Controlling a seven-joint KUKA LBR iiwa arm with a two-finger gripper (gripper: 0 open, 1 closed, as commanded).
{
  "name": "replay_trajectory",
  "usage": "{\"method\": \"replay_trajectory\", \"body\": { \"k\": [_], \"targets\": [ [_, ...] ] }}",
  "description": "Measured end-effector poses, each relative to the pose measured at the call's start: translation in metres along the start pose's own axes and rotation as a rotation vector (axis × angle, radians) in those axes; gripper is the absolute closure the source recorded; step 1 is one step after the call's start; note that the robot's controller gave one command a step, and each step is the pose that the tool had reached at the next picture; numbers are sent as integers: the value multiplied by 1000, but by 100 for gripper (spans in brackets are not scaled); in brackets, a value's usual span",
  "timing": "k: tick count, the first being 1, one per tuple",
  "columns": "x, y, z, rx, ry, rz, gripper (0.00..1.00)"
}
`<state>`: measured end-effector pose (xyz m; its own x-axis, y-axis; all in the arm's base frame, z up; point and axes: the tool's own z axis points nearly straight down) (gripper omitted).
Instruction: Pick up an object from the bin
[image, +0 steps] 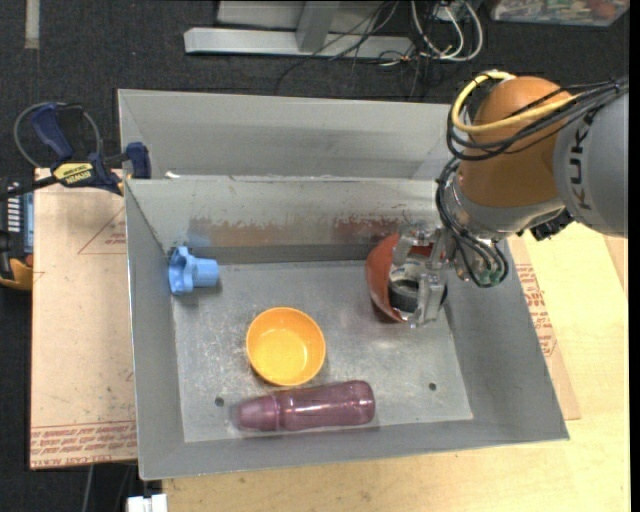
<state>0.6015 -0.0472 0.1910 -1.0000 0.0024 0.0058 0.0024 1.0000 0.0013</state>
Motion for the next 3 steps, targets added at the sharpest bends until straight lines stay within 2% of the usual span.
{"method": "replay_trajectory", "body": {
  "k": [1,2,3],
  "targets": [
    [-2,0,-4,1,-8,-2,0],
    [-22,-37,121,-3,-5,144,0],
    [-19,-38,120,-2,-19,122,0]
  ]
}}
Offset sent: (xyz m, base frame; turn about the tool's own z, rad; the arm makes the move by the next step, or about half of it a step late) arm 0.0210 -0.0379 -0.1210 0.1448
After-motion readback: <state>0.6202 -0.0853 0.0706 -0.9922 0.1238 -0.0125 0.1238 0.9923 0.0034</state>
